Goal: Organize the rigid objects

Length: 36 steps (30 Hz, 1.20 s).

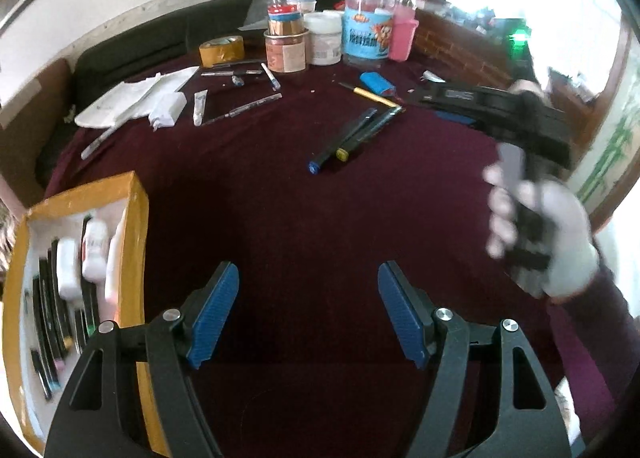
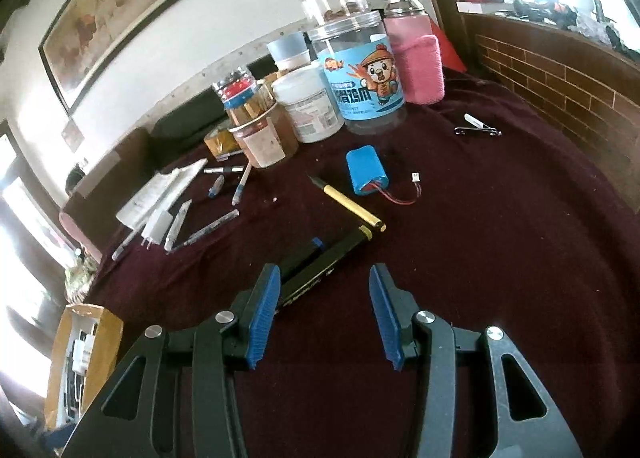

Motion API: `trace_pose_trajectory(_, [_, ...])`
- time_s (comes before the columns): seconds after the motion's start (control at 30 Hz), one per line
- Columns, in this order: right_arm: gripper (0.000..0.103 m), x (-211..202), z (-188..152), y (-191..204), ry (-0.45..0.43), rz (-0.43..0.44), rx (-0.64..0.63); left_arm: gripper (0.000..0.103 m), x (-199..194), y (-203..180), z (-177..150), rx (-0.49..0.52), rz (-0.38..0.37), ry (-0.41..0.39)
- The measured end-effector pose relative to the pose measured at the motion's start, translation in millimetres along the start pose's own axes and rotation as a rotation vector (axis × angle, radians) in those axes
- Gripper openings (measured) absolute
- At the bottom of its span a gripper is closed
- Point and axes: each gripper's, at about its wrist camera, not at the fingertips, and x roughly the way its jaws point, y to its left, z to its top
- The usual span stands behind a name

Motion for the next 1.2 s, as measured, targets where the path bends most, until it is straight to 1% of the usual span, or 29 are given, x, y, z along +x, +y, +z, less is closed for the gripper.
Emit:
trace_pose_trajectory(0.07, [0.042, 2.3, -2.2, -9.9, -0.005, 0.009, 0.005, 0.072, 16.2, -5.3, 12.2, 0.027, 0.035, 0.004])
trace_pose_trajectory(0.13, [0.042, 4.5, -0.6, -19.0, 0.002, 0.012, 0.023, 0.072, 34.6, -12.6, 25.4, 0.066, 0.092, 0.002])
trace_pose_trajectory(0.23, [0.042, 6.5, 1.5, -37.4, 0.025, 0.057, 0.108, 0.072, 59.6, -23.3, 43.9, 0.111, 0.133, 0.001])
trace_pose_trajectory(0.3, [0.042, 8.1, 3.2, -47.5, 0.034, 0.076, 0.158, 0.072, 70.9, -26.8, 52.1, 0.114, 0.127, 0.008])
trace_pose_trajectory(0.4, [0.043, 10.3, 5.8, -54.9, 0.039, 0.075, 0.183, 0.072, 86.8, -32.2, 65.0, 0.110, 0.116, 0.019])
trace_pose_trajectory(0.5, [0.043, 9.8, 7.9, -59.7, 0.036, 0.085, 0.203, 0.072, 96.9, -36.9, 72.4, 0.118, 0.120, 0.020])
trace_pose_trajectory(0.7, [0.045, 12.5, 9.6, -61.0, 0.048, 0.093, 0.213, 0.072, 110.9, -35.7, 81.3, 0.114, 0.124, 0.030])
trace_pose_trajectory(0.93, [0.045, 15.6, 9.1, -61.0, 0.062, 0.099, 0.211, 0.072, 119.3, -31.2, 87.6, 0.101, 0.123, 0.034])
trace_pose_trajectory(1.2, [0.045, 18.4, 8.0, -60.6, 0.080, 0.106, 0.213, 0.072, 125.1, -31.8, 94.1, 0.101, 0.105, 0.032])
